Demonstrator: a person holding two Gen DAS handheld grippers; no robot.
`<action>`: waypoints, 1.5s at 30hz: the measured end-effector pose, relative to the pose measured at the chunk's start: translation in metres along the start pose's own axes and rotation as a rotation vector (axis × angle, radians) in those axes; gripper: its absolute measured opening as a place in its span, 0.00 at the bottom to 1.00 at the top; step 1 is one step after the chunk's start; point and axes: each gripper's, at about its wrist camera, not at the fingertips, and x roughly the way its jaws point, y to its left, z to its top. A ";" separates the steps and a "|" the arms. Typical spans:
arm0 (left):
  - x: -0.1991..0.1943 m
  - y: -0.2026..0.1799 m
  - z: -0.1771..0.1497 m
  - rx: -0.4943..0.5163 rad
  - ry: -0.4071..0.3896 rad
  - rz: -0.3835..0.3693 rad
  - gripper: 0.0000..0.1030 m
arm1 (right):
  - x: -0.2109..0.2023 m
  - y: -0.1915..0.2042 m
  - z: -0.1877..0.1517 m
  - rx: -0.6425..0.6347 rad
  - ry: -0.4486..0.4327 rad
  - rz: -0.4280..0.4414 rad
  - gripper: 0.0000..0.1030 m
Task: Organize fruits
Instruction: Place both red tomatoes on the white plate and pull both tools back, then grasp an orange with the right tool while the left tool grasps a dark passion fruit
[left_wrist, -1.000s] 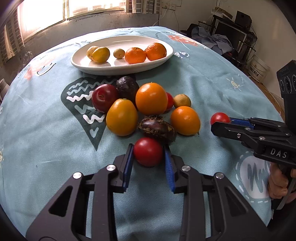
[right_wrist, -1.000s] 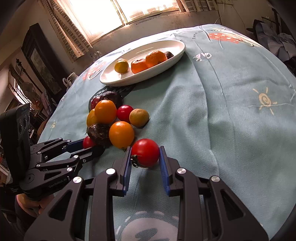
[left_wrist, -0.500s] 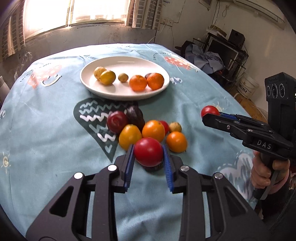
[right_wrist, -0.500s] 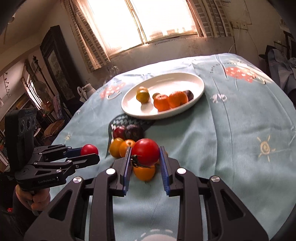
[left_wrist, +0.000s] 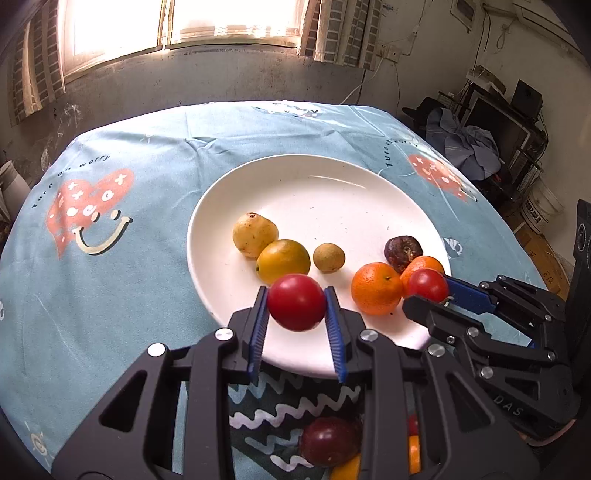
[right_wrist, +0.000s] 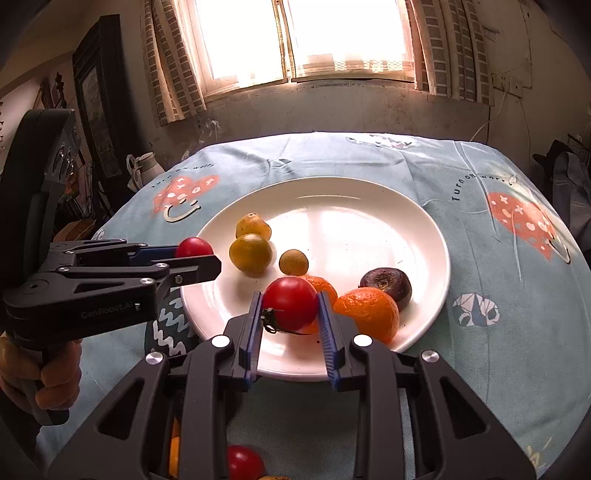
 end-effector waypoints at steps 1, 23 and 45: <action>0.005 0.001 0.001 0.000 0.006 -0.005 0.29 | 0.003 0.001 0.002 -0.011 -0.002 -0.008 0.29; -0.093 0.008 -0.141 -0.186 -0.099 0.172 0.97 | -0.082 0.032 -0.094 -0.062 -0.018 -0.061 0.58; -0.099 0.012 -0.143 -0.210 -0.124 0.195 0.97 | -0.072 0.035 -0.113 -0.041 0.113 -0.027 0.56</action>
